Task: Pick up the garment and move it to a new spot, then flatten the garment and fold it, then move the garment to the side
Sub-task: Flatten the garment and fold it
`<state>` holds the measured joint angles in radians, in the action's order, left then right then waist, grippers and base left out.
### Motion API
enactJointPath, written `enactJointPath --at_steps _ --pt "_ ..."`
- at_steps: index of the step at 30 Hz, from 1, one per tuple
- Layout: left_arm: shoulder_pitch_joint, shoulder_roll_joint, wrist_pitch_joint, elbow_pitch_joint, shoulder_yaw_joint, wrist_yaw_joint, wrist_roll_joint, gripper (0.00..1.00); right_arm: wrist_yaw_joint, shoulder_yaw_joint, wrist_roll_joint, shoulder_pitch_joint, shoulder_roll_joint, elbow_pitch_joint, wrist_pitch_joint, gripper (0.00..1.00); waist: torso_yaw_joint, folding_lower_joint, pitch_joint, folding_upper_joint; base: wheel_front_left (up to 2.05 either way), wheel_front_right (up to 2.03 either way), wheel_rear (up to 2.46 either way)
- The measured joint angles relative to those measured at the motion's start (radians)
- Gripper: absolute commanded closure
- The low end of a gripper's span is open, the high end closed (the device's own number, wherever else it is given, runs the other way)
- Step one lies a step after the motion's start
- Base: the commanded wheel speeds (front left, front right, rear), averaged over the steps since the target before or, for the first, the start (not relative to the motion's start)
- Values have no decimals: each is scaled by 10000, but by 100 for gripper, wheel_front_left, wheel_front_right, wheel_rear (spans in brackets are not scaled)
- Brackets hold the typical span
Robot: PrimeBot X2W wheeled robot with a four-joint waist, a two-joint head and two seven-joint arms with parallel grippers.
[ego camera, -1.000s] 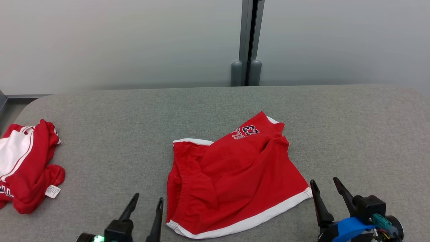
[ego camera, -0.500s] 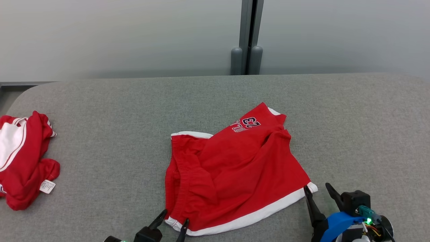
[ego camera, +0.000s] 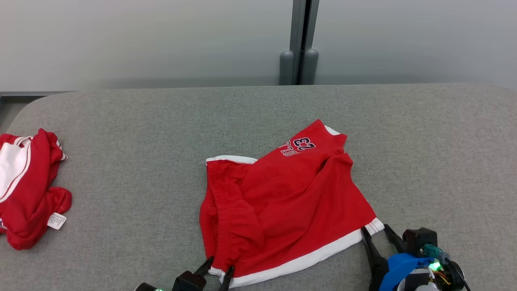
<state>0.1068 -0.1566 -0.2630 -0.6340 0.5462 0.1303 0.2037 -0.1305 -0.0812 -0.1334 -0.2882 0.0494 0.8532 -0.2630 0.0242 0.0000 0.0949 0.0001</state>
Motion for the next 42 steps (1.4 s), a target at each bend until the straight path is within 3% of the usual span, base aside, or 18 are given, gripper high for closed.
enactJointPath --at_steps 1,2,11,19,26,36,42 --pt "32 -6 0 -46 86 0 38 96 -2 -65 -121 -25 4 35 -15 100 1 0 0 0 0 0 0" --pt "48 -4 0 -86 134 0 117 100 -2 -125 -217 -53 2 69 -15 100 0 0 -2 -1 0 0 0" --pt "208 -100 2 637 92 0 520 100 -2 -577 -1340 23 -4 -1145 -10 100 -31 -1 -40 0 0 0 0" --pt "1539 -506 2 2556 -1003 0 531 100 -2 -779 -1494 -1059 -4 -2481 -10 100 -152 0 441 0 0 0 0" --pt "4695 -1124 0 2895 -1398 0 978 100 -2 -947 -1409 -4051 -10 -2545 -12 100 -432 0 1396 0 0 0 0" --pt "10246 -2021 19 1296 -796 10 2238 100 -2 -871 -1233 -9631 -17 -1225 -12 100 -947 4 3357 2 0 0 0" --pt "13021 -2236 29 330 -261 12 2871 100 -2 -583 -993 -11873 -15 -602 -12 100 -1144 3 4172 3 0 0 0"
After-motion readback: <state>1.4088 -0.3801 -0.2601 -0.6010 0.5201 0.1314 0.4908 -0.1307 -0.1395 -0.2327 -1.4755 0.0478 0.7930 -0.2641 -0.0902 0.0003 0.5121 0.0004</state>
